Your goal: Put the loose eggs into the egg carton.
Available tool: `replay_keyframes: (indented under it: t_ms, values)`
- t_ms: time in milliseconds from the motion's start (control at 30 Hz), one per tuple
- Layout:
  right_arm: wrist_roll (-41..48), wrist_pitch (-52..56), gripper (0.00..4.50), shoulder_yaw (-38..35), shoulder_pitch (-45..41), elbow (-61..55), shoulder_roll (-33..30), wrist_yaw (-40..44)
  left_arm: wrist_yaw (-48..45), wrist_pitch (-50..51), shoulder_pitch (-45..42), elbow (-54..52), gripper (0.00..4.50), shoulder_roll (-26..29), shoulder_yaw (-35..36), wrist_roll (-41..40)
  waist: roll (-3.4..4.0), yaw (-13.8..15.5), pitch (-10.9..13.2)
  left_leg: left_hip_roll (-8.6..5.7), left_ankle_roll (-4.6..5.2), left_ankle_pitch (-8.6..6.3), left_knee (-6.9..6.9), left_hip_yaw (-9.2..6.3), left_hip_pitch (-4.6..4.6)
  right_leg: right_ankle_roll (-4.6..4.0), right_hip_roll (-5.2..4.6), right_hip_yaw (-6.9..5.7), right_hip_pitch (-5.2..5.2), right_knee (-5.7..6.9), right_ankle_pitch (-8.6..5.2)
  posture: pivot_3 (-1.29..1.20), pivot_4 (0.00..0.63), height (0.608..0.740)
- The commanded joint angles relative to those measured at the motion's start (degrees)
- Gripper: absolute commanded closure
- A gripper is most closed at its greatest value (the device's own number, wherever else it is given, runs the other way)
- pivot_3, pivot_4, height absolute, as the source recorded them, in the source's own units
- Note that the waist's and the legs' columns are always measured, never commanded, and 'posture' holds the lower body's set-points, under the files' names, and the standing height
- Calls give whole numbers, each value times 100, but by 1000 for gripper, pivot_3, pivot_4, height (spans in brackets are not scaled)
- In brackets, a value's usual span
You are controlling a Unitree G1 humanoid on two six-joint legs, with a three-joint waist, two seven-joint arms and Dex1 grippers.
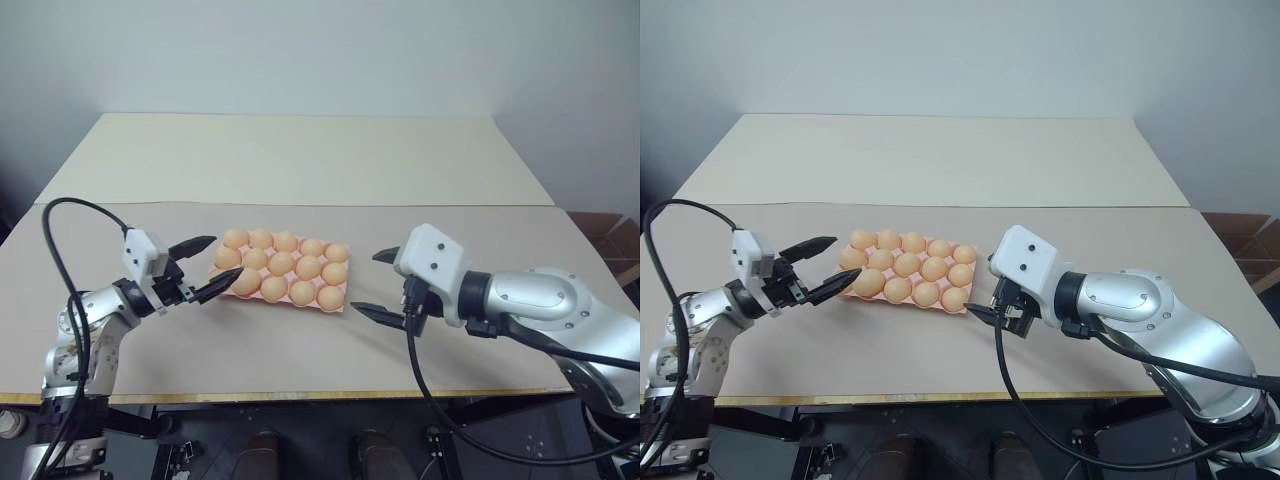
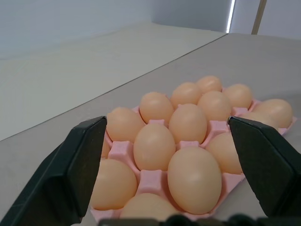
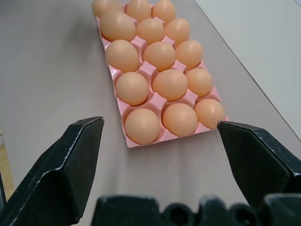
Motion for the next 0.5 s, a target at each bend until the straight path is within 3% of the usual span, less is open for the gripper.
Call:
replay_keyframes:
  t_ms: [33,200,500]
  values:
    - [20,-216,0,-297,2,-18,-169,191,-292,291,527,-708,27,516,607,-386,1,-31,1,2,0,0,0,1,1,0,1,3,0,0,0,0,150,740]
    - [33,-610,0,-680,205,346,-623,823,-679,622,1525,-1450,27,1098,1350,-726,4,-2,2,3,0,0,-1,4,2,0,-2,2,1,-4,-1,0,150,740]
    - [-24,-1875,0,-1195,651,1380,-1584,2571,-1066,1032,2783,-2237,27,1626,2862,-885,5,19,3,7,-1,-1,-2,42,20,0,0,-6,27,-26,-1,0,150,740]
